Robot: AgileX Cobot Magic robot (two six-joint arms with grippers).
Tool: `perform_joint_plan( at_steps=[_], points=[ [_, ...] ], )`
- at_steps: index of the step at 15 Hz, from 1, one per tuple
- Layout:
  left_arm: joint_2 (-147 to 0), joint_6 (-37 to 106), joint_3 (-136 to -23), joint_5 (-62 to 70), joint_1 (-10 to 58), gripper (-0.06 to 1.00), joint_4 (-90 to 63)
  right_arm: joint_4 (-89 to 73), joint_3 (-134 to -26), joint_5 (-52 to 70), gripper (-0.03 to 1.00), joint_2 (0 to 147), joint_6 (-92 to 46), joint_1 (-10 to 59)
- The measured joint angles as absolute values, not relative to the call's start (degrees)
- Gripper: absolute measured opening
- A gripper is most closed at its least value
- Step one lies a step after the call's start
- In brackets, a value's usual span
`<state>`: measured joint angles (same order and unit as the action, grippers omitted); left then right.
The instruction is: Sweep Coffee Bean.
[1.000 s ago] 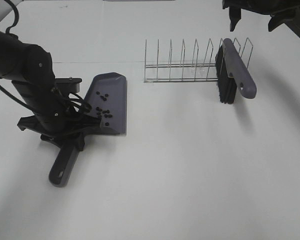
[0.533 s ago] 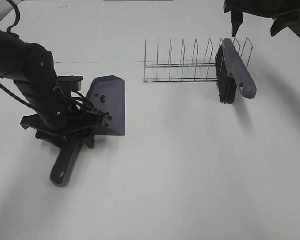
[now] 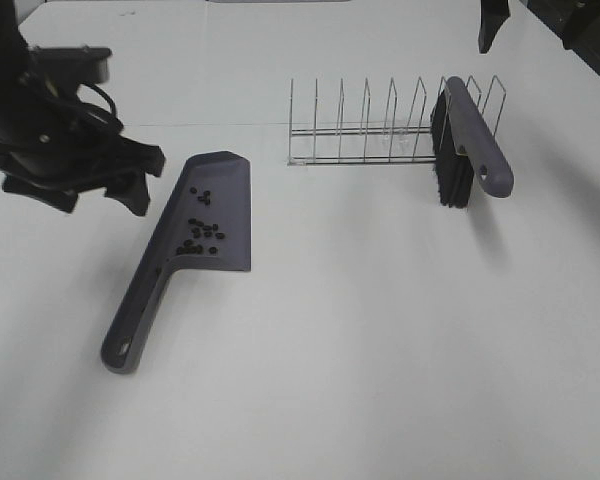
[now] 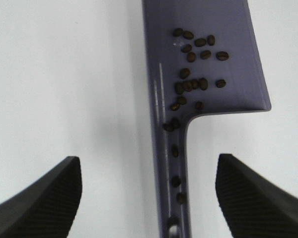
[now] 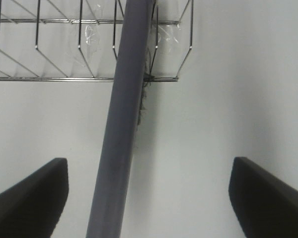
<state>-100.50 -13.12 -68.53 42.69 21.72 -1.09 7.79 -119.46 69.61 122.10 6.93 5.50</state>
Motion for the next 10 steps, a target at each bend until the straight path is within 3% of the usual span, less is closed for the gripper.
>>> perform_joint_plan(
  at_steps=[5, 10],
  points=[
    [-85.3, -13.1, -68.5, 54.9, 21.4, 0.68, 4.4, 0.8, -116.3, 69.7, 0.74, 118.1, 2.4, 5.5],
    [-70.8, -11.4, -68.5, 67.8, 21.4, 0.68, 5.1, 0.4, -100.8, 69.8, 0.72, 106.6, 1.8, 5.5]
  ],
)
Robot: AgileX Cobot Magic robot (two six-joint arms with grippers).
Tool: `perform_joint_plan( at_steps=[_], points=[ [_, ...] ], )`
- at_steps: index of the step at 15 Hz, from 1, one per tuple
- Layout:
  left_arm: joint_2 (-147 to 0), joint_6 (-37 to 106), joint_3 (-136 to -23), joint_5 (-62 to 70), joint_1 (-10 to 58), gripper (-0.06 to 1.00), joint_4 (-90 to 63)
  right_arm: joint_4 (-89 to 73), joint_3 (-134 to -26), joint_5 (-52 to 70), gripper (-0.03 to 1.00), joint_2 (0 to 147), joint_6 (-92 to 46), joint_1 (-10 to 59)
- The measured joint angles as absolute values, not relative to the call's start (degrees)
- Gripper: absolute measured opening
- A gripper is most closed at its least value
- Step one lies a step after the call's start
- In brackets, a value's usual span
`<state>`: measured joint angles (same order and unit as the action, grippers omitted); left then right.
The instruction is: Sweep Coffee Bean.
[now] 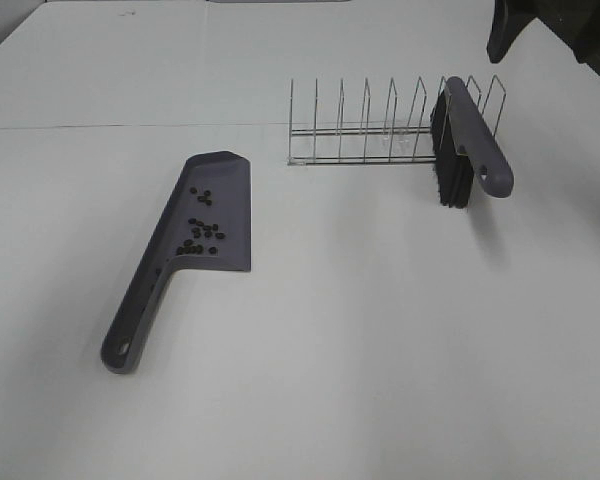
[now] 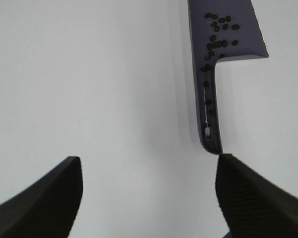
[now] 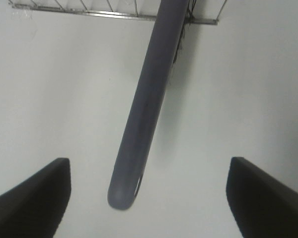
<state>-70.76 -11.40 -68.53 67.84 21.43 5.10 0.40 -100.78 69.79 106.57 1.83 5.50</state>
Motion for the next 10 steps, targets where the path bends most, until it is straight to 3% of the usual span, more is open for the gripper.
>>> perform_joint_plan(
  at_steps=[3, 10],
  points=[
    [-62.5, -10.5, -68.0, 69.4, 21.4, 0.68, 5.2, 0.3, -90.4, 69.8, 0.72, 97.9, 1.7, 5.5],
    [-34.3, -10.1, -46.6, 70.1, 21.4, 0.68, 5.6, -0.7, -64.0, 69.8, 0.72, 72.4, 0.9, 5.5]
  ],
)
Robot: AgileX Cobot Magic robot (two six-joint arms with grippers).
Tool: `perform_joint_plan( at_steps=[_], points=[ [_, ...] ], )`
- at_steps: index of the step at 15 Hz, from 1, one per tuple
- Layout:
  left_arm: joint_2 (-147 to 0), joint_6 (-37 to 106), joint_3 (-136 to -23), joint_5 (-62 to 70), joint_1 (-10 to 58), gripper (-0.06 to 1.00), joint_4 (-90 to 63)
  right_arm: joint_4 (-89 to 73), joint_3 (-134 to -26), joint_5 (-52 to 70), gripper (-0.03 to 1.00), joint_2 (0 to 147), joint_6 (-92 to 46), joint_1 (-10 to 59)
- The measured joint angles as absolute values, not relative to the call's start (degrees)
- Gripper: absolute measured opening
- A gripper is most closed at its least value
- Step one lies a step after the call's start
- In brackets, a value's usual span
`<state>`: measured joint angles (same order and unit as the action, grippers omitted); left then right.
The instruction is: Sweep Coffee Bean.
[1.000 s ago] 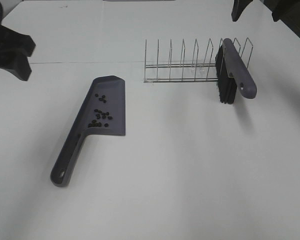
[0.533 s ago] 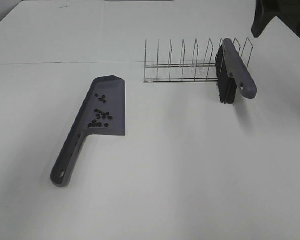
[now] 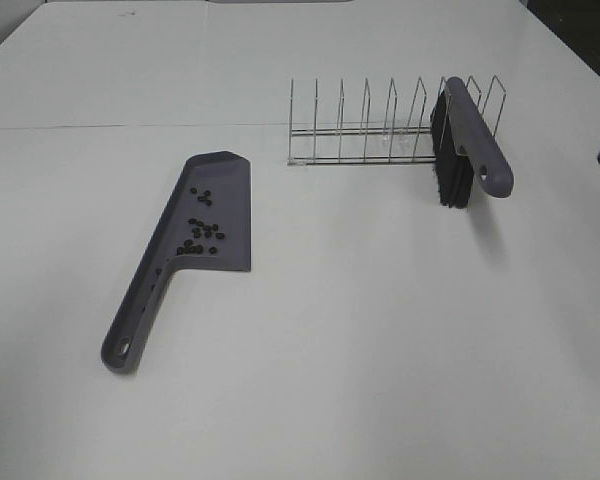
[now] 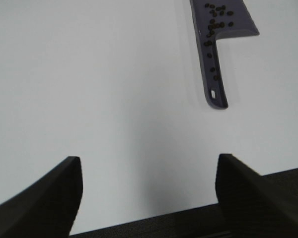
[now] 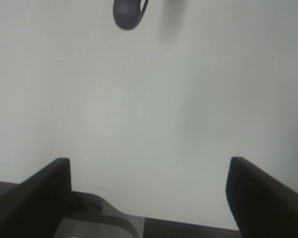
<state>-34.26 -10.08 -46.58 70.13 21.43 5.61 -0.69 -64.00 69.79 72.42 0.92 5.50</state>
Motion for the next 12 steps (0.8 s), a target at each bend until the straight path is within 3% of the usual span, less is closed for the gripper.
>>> perform_joint_plan(
  at_steps=[6, 7, 12],
  points=[
    [-15.0, -3.7, -36.1, 70.1, 21.4, 0.68, 3.8, -0.7, -43.8, 66.9, 0.72, 48.8, 0.6, 5.5],
    [-10.1, 0.0, -33.7, 68.6, 21.4, 0.68, 2.3, -0.7, -37.8, 64.7, 0.72, 38.0, 0.0, 5.5],
    [-6.8, 3.0, -30.7, 65.3, 21.4, 0.68, -1.9, -2.1, -29.7, 62.5, 0.72, 12.0, -4.1, 5.5]
  ],
)
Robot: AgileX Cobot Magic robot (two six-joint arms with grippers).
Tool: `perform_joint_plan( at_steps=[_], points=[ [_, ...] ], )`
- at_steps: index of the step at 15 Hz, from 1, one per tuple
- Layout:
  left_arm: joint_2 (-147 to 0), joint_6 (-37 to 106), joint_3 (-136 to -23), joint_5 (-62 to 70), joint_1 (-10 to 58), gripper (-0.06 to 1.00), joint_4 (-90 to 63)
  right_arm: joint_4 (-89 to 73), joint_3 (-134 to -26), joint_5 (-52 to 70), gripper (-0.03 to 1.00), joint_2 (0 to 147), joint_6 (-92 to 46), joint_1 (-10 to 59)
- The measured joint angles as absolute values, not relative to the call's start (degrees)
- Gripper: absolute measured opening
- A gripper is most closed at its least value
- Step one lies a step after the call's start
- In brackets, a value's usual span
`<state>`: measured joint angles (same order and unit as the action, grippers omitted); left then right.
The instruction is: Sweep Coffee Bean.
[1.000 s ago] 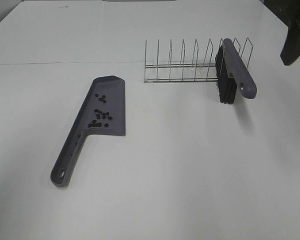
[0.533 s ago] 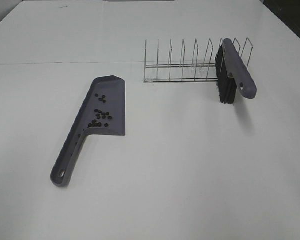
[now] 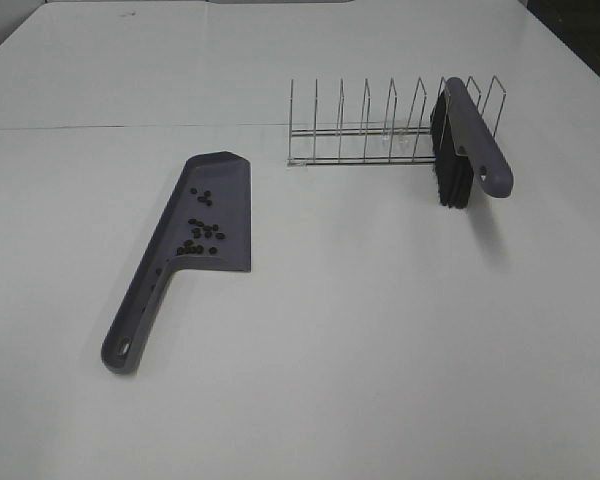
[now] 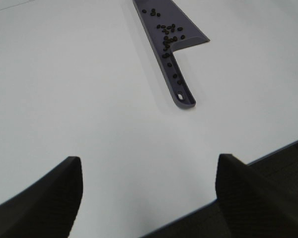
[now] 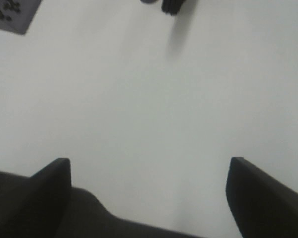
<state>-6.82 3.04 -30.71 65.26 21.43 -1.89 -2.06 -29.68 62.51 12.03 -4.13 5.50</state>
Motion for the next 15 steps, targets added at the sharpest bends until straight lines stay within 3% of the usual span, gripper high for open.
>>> perform_joint_plan(
  at_steps=[3, 15],
  points=[
    [-6.8, 4.4, -29.0, 61.1, 21.4, 0.68, -3.3, -4.0, -29.0, 61.2, 0.72, 1.0, -5.7, 5.5],
    [-6.8, 8.8, -28.9, 61.1, 21.4, 0.68, -5.8, -6.6, -29.0, 61.1, 0.72, -0.3, -8.6, 5.5]
  ],
)
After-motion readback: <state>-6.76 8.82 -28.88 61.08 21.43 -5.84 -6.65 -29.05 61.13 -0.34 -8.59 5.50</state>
